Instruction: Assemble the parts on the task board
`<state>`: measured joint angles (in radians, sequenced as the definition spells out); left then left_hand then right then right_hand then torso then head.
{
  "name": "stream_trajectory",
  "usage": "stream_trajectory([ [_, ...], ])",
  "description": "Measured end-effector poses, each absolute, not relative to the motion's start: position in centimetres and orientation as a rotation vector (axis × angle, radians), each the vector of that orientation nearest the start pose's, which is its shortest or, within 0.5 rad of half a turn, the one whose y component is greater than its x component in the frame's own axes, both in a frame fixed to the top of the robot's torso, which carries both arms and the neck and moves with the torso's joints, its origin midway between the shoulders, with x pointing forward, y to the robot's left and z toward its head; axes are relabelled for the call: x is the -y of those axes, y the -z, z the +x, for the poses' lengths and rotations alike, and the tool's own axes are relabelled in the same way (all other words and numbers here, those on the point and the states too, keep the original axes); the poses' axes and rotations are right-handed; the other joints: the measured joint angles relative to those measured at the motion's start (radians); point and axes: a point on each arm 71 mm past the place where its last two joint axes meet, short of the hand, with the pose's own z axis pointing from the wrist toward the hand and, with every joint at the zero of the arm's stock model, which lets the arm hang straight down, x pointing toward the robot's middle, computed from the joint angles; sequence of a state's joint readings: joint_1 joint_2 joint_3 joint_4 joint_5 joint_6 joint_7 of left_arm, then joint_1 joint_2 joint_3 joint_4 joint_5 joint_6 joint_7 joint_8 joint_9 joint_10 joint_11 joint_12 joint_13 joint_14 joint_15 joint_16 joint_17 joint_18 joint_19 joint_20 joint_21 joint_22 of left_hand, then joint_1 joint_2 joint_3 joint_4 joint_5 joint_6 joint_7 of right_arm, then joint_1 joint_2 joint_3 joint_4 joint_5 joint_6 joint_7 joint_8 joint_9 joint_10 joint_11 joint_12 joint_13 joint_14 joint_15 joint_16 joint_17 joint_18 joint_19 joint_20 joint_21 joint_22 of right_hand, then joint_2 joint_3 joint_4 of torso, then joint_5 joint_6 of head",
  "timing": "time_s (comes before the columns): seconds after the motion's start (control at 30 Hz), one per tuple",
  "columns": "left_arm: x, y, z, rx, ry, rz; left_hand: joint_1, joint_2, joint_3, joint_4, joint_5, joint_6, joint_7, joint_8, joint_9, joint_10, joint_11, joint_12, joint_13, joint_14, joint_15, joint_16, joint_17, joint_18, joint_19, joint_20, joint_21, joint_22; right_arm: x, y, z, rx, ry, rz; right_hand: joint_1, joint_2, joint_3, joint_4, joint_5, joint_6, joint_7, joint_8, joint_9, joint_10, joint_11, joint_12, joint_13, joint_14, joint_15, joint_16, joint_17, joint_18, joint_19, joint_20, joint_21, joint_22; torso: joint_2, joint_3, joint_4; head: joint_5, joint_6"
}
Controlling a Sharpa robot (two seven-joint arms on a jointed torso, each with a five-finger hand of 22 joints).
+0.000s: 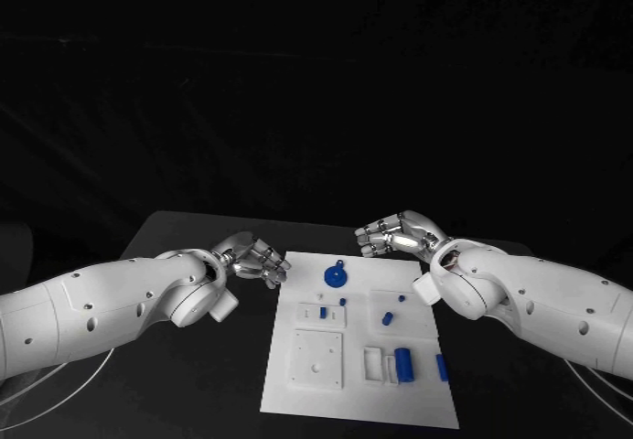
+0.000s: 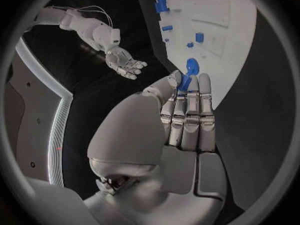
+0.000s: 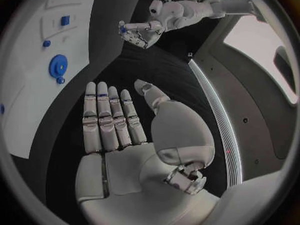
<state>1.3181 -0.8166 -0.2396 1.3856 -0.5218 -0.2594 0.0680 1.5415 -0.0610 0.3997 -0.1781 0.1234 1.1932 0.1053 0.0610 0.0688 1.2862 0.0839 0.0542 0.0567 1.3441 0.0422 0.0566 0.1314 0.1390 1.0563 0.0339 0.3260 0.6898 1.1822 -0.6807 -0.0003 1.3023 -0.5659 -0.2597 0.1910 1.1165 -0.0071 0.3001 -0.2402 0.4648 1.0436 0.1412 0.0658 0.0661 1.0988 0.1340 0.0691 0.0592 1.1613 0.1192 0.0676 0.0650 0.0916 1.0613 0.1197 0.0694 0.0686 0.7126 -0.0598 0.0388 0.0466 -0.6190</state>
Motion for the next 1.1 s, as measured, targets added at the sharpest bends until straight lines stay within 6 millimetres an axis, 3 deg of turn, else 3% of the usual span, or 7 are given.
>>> stream_trajectory([
  [0.27,-23.0,22.4,49.7,-1.862,1.095,-0.795,-0.004,-0.004,0.0,0.0,0.0,0.0,0.0,0.0,0.0,0.0,0.0,0.0,0.0,0.0,0.0,0.005,0.0,0.0,0.004,0.004,-0.015,0.011,16.4,19.8,51.7,-1.696,-1.241,0.479,0.011,-0.004,0.011,-0.006,-0.004,0.004,0.003,0.0,0.0,0.0,0.0,0.0,0.0,0.0,0.0,0.0,0.0,0.0,0.0,0.0,0.001,0.0,-0.018,-0.0012,0.0095,0.002,-0.03],
  [0.6,-22.4,23.8,48.9,-1.847,1.237,-1.058,-0.005,-0.005,0.0,0.0,-0.001,-0.004,0.004,0.0,0.0,0.0,0.0,-0.001,0.0,-0.003,-0.004,0.005,-0.001,0.001,0.007,0.007,-0.03,0.017,13.8,20.1,49.9,-1.703,-1.177,0.186,0.032,-0.017,0.025,-0.026,-0.035,0.023,-0.003,0.0,0.0,0.083,-0.029,0.0,0.0,0.069,-0.028,0.005,0.005,0.0,0.053,-0.03,0.027,0.002,-0.028,0.0019,0.0073,0.004,-0.053],
  [0.8,-22.0,24.0,48.7,-1.815,1.33,-1.208,-0.011,0.012,-0.003,-0.006,-0.002,-0.012,0.012,0.0,0.0,-0.021,0.005,-0.002,0.001,-0.021,-0.001,0.005,-0.004,0.0,0.009,0.016,-0.047,0.017,12.6,20.1,49.2,-1.677,-1.135,0.059,0.052,-0.014,0.016,-0.036,-0.044,0.037,-0.009,0.0,0.0,0.157,-0.053,0.0,0.0,0.131,-0.055,0.016,0.022,0.0,0.104,-0.061,0.054,0.009,-0.019,0.0081,0.0052,0.007,-0.042],
  [1.0,-22.1,24.0,48.7,-1.788,1.375,-1.294,-0.009,0.032,-0.004,-0.01,-0.021,-0.024,0.016,0.0,-0.001,-0.037,0.009,-0.002,0.002,-0.035,0.003,0.005,-0.012,0.0,0.007,0.022,-0.062,0.011,11.7,19.9,48.8,-1.651,-1.102,-0.01,0.079,-0.014,0.0,-0.043,-0.067,0.057,-0.022,0.0,0.0,0.219,-0.075,0.0,0.004,0.184,-0.079,0.031,0.047,0.0,0.151,-0.086,0.085,0.018,-0.007,0.0139,0.0052,0.007,-0.03],
  [1.1,-22.1,24.1,48.7,-1.78,1.39,-1.32,-0.009,0.04,-0.004,-0.01,-0.046,-0.027,0.019,0.0,-0.001,-0.04,0.012,-0.002,0.002,-0.035,0.003,0.005,-0.018,0.001,0.009,0.024,-0.069,0.009,11.6,19.8,48.7,-1.637,-1.082,-0.027,0.099,-0.019,-0.022,-0.042,-0.075,0.07,-0.027,0.0,0.0,0.27,-0.094,0.009,0.009,0.227,-0.099,0.05,0.077,0.0,0.187,-0.11,0.117,0.033,-0.002,0.0163,0.0053,0.006,-0.025],
])
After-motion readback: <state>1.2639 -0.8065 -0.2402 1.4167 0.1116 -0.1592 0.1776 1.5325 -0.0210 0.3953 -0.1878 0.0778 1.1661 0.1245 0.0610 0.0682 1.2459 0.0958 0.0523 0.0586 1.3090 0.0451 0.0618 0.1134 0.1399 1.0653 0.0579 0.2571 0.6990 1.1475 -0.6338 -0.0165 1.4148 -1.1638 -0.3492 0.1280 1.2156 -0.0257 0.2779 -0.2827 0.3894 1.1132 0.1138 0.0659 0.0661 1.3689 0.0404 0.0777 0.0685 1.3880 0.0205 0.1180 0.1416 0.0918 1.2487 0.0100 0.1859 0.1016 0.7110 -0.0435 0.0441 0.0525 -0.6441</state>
